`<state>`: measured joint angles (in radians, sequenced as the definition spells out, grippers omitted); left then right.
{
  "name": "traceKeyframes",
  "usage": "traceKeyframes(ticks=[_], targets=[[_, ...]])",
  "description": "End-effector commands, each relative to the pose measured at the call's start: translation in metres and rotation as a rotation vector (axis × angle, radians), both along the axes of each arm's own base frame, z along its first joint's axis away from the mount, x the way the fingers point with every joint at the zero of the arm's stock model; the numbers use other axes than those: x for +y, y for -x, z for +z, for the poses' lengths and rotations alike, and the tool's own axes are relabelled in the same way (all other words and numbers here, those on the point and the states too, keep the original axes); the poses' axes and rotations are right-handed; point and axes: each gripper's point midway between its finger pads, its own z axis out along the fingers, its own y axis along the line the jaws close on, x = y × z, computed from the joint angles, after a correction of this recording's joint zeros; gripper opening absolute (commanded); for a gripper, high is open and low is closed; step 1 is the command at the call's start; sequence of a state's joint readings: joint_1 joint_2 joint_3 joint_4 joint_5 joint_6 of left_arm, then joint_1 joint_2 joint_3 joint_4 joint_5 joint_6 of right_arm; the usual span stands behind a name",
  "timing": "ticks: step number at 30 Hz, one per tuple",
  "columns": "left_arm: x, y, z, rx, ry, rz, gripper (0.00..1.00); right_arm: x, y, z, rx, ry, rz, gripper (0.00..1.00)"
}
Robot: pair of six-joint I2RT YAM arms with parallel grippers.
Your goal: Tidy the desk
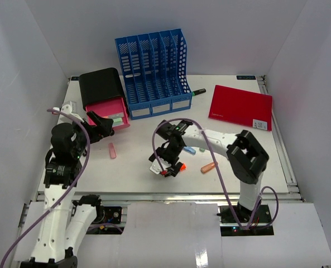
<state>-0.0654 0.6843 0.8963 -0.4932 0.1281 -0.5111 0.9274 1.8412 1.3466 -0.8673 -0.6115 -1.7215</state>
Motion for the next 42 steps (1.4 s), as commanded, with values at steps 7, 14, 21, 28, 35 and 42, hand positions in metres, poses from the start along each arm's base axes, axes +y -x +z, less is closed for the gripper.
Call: traceKeyframes(ticks=[7,14,21,28,35,42], targets=[[0.026,0.047,0.012,-0.073,-0.102,0.095,0.95,0.043,-0.039,-0.021,-0.125,0.045,0.067,0.77],[0.034,0.054,0.007,-0.070,-0.085,0.146,0.96,0.040,-0.044,-0.046,-0.143,0.140,0.100,0.64],[0.032,0.056,0.005,-0.066,-0.055,0.144,0.96,0.032,-0.044,-0.061,-0.138,0.200,0.122,0.51],[0.031,0.061,0.009,-0.069,-0.037,0.145,0.96,0.026,-0.041,-0.074,-0.102,0.251,0.093,0.32],[0.030,0.063,0.009,-0.065,-0.018,0.146,0.96,0.031,-0.050,-0.070,-0.073,0.243,-0.035,0.21],[0.027,0.064,0.005,-0.062,0.026,0.150,0.96,0.061,-0.089,0.013,0.028,0.026,-0.370,0.08]])
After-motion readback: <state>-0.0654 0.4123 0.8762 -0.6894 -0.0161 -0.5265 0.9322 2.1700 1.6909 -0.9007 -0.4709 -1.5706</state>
